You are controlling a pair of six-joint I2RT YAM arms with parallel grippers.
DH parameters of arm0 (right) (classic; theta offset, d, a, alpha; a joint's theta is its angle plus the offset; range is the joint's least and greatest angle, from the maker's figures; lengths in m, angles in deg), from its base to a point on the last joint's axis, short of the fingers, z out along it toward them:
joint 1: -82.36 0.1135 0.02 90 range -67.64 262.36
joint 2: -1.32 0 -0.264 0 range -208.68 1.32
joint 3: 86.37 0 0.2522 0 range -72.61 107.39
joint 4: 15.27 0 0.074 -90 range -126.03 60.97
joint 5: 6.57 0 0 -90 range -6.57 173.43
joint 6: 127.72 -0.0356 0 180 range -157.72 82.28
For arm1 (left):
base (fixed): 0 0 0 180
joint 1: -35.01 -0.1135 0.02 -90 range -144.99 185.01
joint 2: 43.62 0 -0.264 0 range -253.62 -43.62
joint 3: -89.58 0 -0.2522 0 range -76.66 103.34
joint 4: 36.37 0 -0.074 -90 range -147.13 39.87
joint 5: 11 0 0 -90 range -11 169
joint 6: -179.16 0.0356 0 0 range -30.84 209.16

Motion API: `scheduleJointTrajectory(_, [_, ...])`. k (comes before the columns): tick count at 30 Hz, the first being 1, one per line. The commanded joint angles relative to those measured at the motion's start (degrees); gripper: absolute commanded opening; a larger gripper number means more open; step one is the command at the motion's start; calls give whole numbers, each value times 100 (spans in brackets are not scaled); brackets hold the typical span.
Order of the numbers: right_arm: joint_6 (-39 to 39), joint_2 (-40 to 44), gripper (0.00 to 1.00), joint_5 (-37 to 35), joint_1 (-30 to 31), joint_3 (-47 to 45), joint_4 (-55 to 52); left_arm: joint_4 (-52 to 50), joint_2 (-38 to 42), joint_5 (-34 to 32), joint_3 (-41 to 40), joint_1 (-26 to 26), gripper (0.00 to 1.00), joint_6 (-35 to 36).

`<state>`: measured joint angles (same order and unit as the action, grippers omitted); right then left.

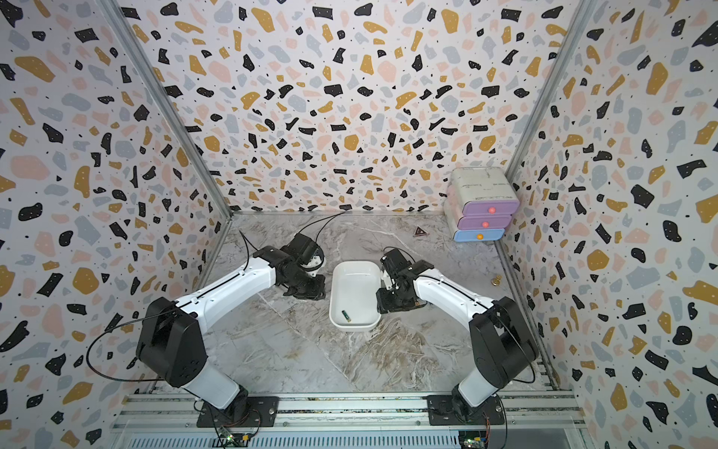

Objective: Take the batteries out of the storage box
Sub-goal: Adjust the storage box at the center of the board.

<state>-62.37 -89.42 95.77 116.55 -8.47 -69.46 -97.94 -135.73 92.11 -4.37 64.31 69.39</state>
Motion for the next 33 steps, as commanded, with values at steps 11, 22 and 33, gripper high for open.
scheduleJointTrajectory(11, [126, -1074, 42, -458, 129, 1119, -405, 184, 203, 52, -127, -38, 29, -45])
scheduleJointTrajectory(22, [232, -1793, 0, -794, 180, 2483, -2041, -56, 387, -67, -89, -142, 29, 33])
scheduleJointTrajectory(33, [831, -2286, 0, -2365, 195, 4924, -5484, -379, 599, 23, 3, -433, 30, 256])
